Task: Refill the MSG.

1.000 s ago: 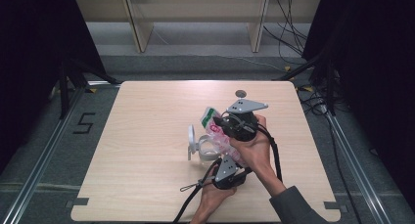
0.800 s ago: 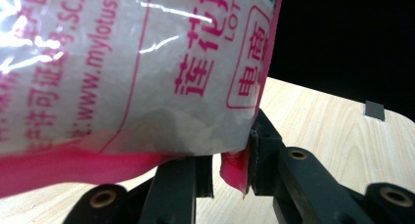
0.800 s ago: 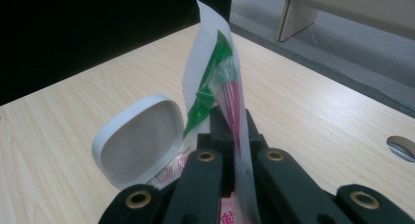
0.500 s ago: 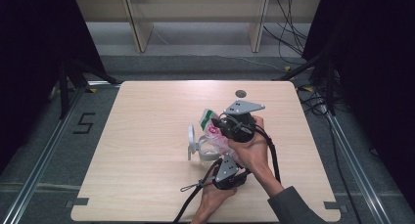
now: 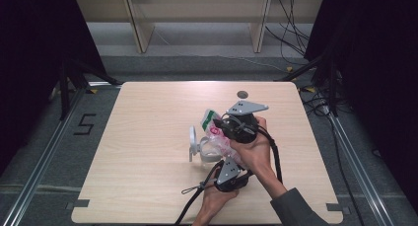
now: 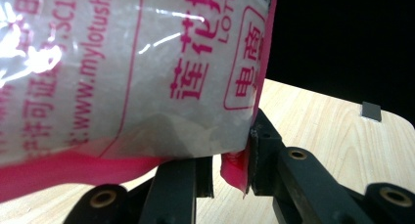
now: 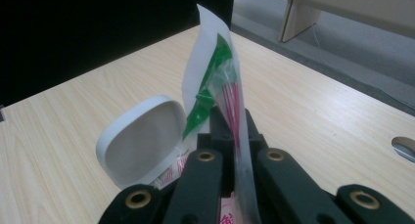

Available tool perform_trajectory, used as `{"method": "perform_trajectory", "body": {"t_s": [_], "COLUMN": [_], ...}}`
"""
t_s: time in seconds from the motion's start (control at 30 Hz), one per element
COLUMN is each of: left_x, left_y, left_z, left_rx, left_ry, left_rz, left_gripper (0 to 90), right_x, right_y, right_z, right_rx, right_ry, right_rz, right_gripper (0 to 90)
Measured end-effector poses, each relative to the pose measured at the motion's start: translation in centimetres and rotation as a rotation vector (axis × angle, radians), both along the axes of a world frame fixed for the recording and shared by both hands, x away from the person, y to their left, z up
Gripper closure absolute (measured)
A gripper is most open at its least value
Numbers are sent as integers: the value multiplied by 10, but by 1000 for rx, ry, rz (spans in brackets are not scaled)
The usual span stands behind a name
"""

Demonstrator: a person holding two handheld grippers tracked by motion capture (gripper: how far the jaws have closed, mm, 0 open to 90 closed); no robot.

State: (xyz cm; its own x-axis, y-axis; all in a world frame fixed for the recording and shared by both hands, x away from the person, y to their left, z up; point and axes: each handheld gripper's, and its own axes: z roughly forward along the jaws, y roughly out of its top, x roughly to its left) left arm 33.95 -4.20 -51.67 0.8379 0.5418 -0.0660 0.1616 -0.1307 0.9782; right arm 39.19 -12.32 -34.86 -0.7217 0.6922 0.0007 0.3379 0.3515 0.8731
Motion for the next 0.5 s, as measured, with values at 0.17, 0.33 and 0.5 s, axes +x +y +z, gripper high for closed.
{"method": "perform_trajectory", "body": {"t_s": [0.17, 0.33, 0.5], "left_x": [0, 1, 1], "left_y": [0, 0, 0], "left_z": [1, 1, 1], "left_rx": [-6, -7, -8], "left_ry": [-1, 1, -6], "left_rz": [-8, -12, -11], "left_gripper": [757, 757, 757], "right_x": [-1, 0, 1], "right_y": [4, 4, 3], "right_z": [0, 0, 1], "right_rx": [-12, -11, -2], "right_ry": [16, 0, 4], "right_rz": [0, 17, 4], "right_gripper": [900, 900, 900]}}
